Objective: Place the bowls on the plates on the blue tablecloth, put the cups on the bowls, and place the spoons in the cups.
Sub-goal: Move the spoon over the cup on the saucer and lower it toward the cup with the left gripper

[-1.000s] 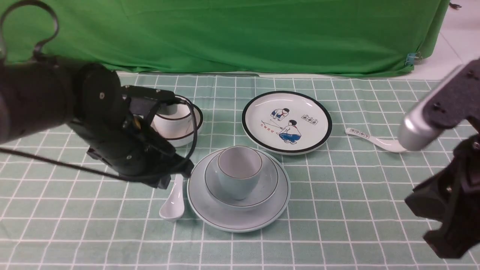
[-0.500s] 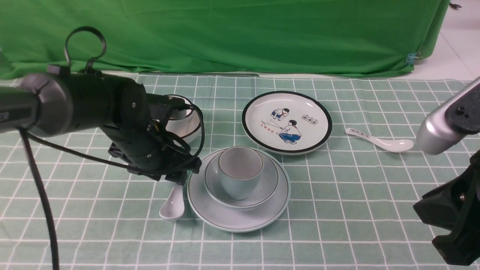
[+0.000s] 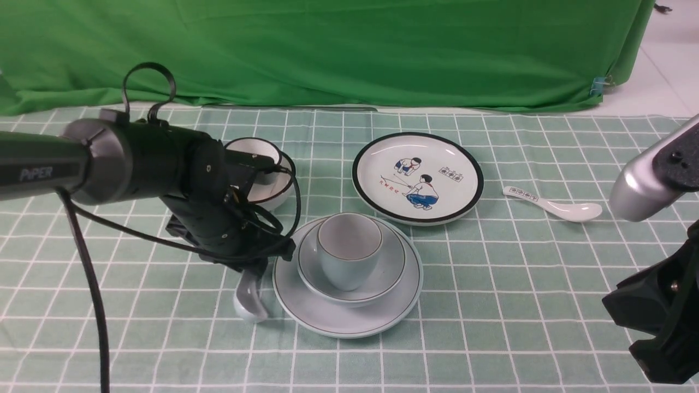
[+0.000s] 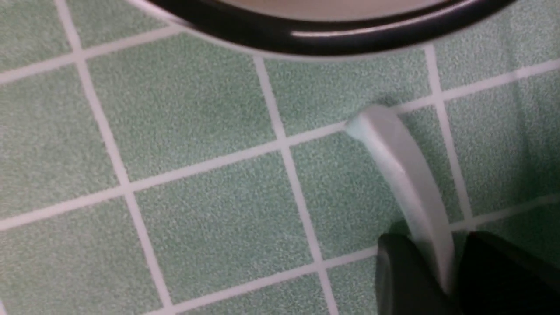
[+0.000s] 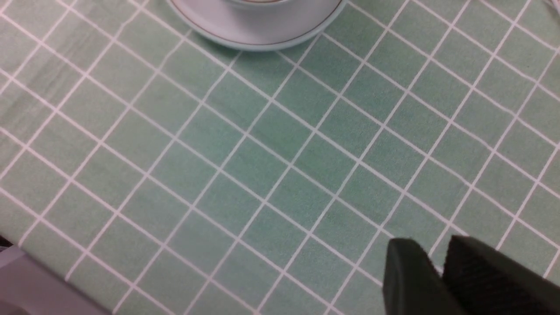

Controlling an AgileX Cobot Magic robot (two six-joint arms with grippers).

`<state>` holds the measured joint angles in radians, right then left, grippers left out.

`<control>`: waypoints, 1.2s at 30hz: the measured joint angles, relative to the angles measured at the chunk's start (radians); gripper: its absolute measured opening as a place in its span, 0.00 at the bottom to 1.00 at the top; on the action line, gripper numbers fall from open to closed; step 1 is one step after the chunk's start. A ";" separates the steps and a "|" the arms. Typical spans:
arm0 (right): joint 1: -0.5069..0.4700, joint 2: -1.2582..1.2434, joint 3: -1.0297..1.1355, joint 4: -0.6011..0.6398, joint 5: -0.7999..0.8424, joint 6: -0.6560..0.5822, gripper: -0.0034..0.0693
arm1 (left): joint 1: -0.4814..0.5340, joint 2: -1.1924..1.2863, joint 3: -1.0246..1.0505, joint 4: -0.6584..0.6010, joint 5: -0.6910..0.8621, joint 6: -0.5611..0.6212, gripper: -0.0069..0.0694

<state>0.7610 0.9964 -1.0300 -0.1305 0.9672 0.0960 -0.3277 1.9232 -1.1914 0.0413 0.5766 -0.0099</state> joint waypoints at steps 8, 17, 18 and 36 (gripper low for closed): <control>0.000 0.000 0.000 0.000 0.030 0.000 0.28 | 0.001 -0.020 0.001 -0.020 0.042 0.034 0.13; 0.000 0.000 0.000 -0.001 0.034 0.000 0.29 | -0.086 -0.461 0.127 -0.178 -0.162 0.208 0.13; 0.000 0.000 0.000 -0.003 0.034 0.000 0.29 | -0.119 -0.512 0.166 -0.229 -0.263 0.264 0.13; 0.000 0.000 0.000 -0.008 0.034 0.026 0.31 | -0.319 -0.335 0.522 -0.053 -1.497 0.259 0.13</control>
<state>0.7610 0.9964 -1.0300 -0.1388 1.0012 0.1224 -0.6468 1.5880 -0.6690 -0.0114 -0.9205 0.2494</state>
